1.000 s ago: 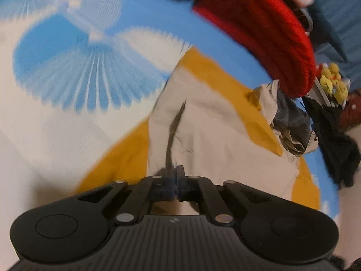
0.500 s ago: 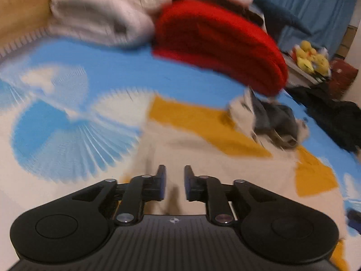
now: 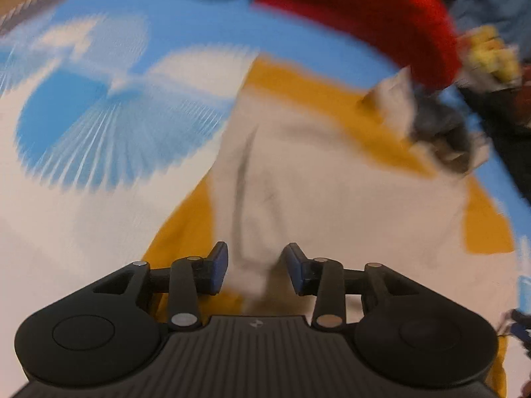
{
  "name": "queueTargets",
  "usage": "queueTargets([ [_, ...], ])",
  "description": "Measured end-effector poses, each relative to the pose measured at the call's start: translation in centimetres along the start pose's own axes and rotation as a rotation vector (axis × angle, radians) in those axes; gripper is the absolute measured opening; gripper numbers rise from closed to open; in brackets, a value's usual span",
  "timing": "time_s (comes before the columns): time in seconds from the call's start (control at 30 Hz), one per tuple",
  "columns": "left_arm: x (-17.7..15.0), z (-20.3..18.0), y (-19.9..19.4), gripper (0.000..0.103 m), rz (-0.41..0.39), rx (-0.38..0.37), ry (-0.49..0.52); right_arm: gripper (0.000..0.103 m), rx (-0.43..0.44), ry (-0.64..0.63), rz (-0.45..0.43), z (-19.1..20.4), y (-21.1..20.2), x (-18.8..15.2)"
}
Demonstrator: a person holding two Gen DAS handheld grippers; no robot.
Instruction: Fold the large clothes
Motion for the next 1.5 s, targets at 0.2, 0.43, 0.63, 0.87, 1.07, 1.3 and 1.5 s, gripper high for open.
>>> queueTargets([
  [0.2, 1.5, -3.8, -5.4, 0.053, -0.200, -0.031, 0.148, 0.034, 0.055, -0.145, -0.098, 3.1, -4.8, 1.1],
  [0.43, 1.1, -7.5, -10.0, 0.057, -0.322, -0.101, 0.196, 0.037, 0.105, -0.213, -0.134, 3.1, -9.0, 1.0],
  [0.63, -0.5, -8.7, -12.9, 0.059, -0.401, -0.111, 0.291, 0.037, 0.127, -0.242, -0.156, 1.8, -11.7, 0.7],
  [0.87, -1.7, -10.0, -14.9, 0.059, -0.456, -0.129, 0.378, 0.037, 0.152, -0.232, -0.172, 0.3, -13.5, 1.0],
  [1.07, -1.5, -11.3, -15.2, 0.057, -0.447, -0.150, 0.408, 0.037, 0.166, -0.215, -0.197, -0.4, -14.0, 2.0],
  [1.3, 4.8, -16.5, -13.5, 0.028, -0.441, -0.194, 0.468, 0.037, 0.176, -0.169, -0.236, -1.2, -13.5, 3.8],
  [1.5, 11.7, -20.1, -5.6, 0.028, -0.365, -0.186, 0.418, 0.014, 0.200, -0.155, -0.185, -1.3, -10.6, 4.1],
])
Point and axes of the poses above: each gripper's, at about its wrist camera, not at the fingertips, and y roughly the way its jaws point, z to its left, x to its top, the point moved 3 cm from there along y, roughly the way its jaws point, and after that the axes turned 10 degrees about -z, right-handed, at the moved point
